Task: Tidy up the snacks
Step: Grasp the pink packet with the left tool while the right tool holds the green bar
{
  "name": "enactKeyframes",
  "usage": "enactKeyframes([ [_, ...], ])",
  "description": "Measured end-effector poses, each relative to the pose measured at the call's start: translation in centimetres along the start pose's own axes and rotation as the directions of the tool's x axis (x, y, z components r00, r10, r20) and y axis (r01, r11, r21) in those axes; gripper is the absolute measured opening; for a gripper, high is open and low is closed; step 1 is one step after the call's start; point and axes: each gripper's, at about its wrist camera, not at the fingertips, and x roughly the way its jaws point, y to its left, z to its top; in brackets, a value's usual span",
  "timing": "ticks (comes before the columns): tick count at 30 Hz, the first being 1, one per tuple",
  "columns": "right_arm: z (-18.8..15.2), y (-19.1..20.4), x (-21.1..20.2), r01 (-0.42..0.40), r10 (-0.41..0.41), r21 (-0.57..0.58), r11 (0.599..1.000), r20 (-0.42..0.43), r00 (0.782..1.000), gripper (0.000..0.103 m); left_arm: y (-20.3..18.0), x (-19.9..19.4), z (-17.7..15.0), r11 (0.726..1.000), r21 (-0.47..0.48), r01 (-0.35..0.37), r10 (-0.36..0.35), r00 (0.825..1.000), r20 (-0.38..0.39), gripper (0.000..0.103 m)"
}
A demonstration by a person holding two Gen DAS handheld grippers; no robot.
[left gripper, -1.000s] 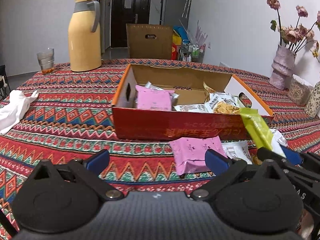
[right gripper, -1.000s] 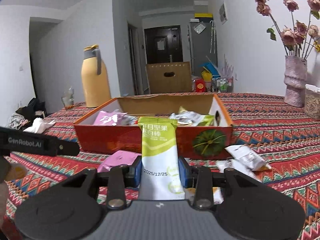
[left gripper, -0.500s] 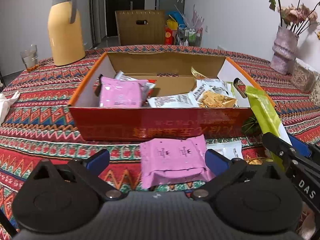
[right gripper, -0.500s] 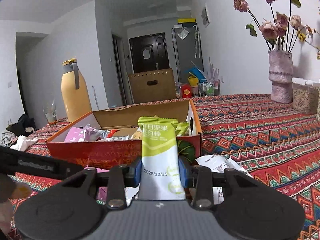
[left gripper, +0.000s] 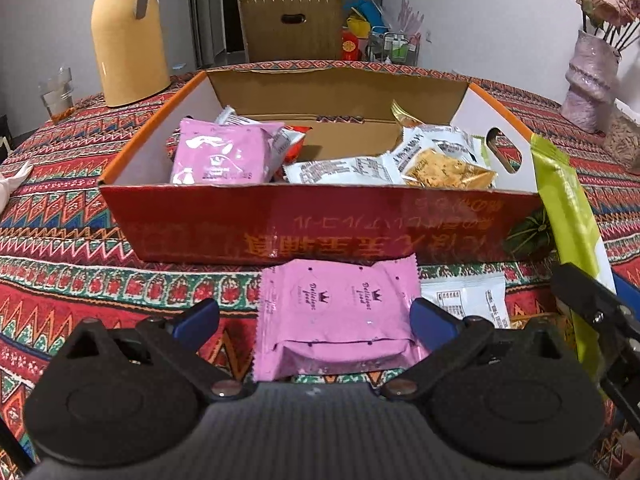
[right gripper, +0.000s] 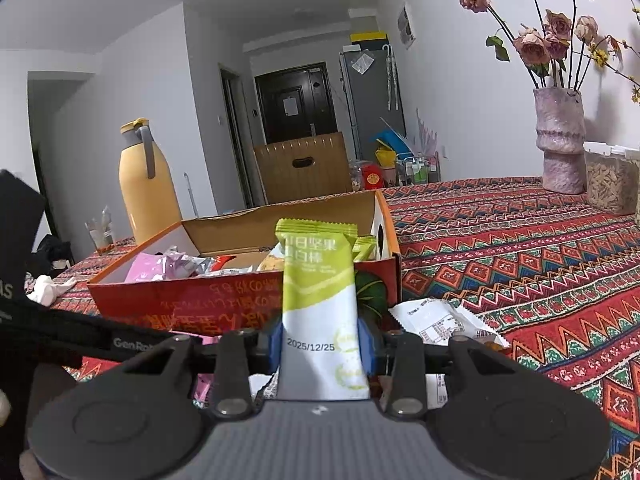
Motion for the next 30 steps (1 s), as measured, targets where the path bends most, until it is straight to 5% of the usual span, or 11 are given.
enactKeyframes([
  [9, -0.1, -0.1, -0.1, 0.002, -0.002, 0.004, 1.0, 0.003, 1.0, 0.036, -0.2, 0.7, -0.8, 1.0, 0.012, 0.022, -0.022, 1.0, 0.006, 0.102],
  [15, -0.1, -0.1, -0.2, 0.003, -0.004, 0.008, 1.0, 0.011, 1.0, 0.037, -0.7, -0.2, -1.4, 0.997, 0.046, 0.056, -0.058, 0.997, 0.053, 0.072],
  [30, -0.3, -0.2, -0.9, 0.0, 0.0, 0.011, 1.0, 0.049, 0.999, 0.037, -0.2, -1.9, -2.1, 0.997, 0.041, 0.065, -0.07, 0.988, 0.141, 0.049],
])
